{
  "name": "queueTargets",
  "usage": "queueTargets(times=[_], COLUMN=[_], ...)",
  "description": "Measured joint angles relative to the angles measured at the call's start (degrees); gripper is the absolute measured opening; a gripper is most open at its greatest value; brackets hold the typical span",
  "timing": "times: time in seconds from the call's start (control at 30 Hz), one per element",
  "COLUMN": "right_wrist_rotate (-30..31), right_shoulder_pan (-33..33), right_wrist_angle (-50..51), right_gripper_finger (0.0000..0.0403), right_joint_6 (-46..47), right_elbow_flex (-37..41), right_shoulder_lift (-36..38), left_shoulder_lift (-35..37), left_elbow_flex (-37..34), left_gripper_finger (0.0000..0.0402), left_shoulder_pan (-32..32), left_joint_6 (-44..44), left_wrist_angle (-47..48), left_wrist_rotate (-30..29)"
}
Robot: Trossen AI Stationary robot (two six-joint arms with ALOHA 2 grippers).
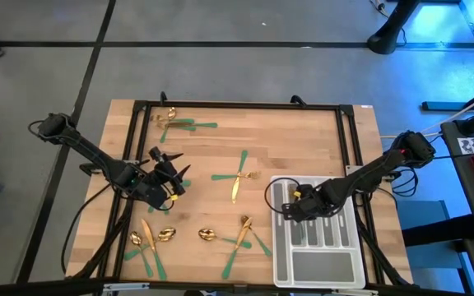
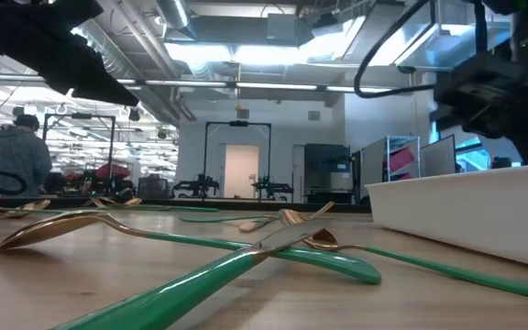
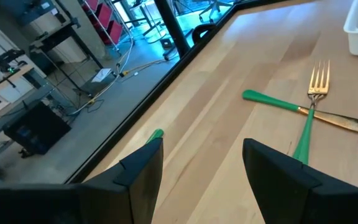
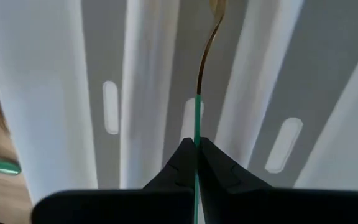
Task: Sort silverware
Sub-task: Put the middle right green spoon into the silverware rack, then put the bottom right green spoon into the silverware rack
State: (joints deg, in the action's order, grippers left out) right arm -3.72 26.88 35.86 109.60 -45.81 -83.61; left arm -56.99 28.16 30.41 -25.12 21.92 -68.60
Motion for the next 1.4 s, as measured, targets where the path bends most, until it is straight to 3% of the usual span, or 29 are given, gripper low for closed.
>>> queueTargets(times=[0.37,0.8,1.07,1.23,1.4], right_wrist_rotate=[0.52,0.07,1.78,10.79,22.32], right_shoulder_pan=[0.06,0.08,0.09,0.19,0.09], right_wrist_angle=[-2.04,-0.88,9.1,6.66,-9.31], right_gripper_finger=[0.0008,0.0107,0.0148,0.0149,0.0149], right_joint_6=[0.29,-3.92,-9.1,-23.46,-44.99], right_elbow_flex=[0.86,0.21,-7.24,-13.08,-13.8], right_shoulder_lift=[0.0,0.49,5.57,5.91,2.59], left_shoulder_lift=[0.0,-0.02,-0.02,-0.02,-0.04], left_elbow_flex=[0.0,0.0,0.04,0.04,0.04], left_gripper_finger=[0.0211,0.0211,0.0211,0.0211,0.0211], left_shoulder_pan=[0.0,0.0,-0.02,-0.02,-0.17], left_joint_6=[0.0,0.0,4.71,10.06,15.99], left_wrist_angle=[-0.07,-0.59,-6.14,-12.39,-19.46], left_wrist_rotate=[0.0,0.0,0.12,1.28,8.0])
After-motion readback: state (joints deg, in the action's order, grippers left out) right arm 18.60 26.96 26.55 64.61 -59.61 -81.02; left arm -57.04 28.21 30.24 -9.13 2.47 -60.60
